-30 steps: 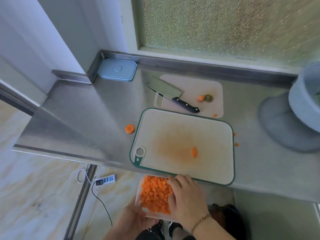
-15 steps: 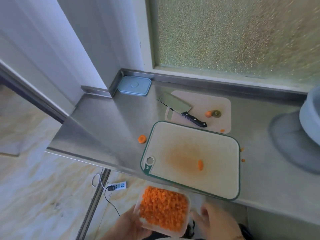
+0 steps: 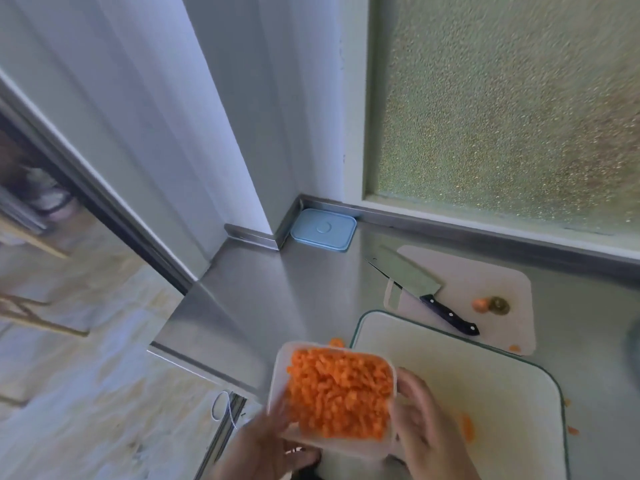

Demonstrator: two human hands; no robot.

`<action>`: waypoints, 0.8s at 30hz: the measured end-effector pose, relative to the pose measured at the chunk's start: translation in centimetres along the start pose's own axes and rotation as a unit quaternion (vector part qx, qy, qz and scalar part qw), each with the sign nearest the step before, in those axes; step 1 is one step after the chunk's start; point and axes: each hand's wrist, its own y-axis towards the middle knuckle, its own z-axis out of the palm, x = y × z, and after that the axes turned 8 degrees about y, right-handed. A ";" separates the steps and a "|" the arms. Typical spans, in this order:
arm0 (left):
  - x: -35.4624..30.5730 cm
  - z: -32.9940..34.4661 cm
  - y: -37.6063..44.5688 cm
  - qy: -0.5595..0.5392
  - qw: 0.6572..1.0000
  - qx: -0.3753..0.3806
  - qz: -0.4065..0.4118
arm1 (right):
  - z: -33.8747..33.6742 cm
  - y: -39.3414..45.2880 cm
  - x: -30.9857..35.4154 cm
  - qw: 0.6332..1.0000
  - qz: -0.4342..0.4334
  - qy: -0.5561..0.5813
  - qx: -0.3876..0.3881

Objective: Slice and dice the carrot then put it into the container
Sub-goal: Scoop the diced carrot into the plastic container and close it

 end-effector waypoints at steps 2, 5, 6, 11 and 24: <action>-5.3 -0.5 3.1 0.136 0.986 -0.077 0.051 | 1.9 4.1 1.1 1.000 -0.002 -0.025 -0.015; -9.6 -1.8 7.1 0.222 0.939 -0.198 0.174 | 5.7 11.6 -0.2 0.998 -0.005 -0.051 -0.047; -10.6 -2.9 8.7 0.283 0.915 -0.216 0.191 | 6.9 13.4 -0.4 0.996 -0.004 -0.063 -0.058; -16.5 -9.0 17.1 0.433 0.832 -0.266 0.222 | 10.7 21.0 -0.4 0.981 0.028 -0.176 -0.082; -21.4 -8.9 20.2 0.660 0.688 -0.224 0.202 | 9.3 28.1 0.8 0.946 0.123 -0.294 -0.054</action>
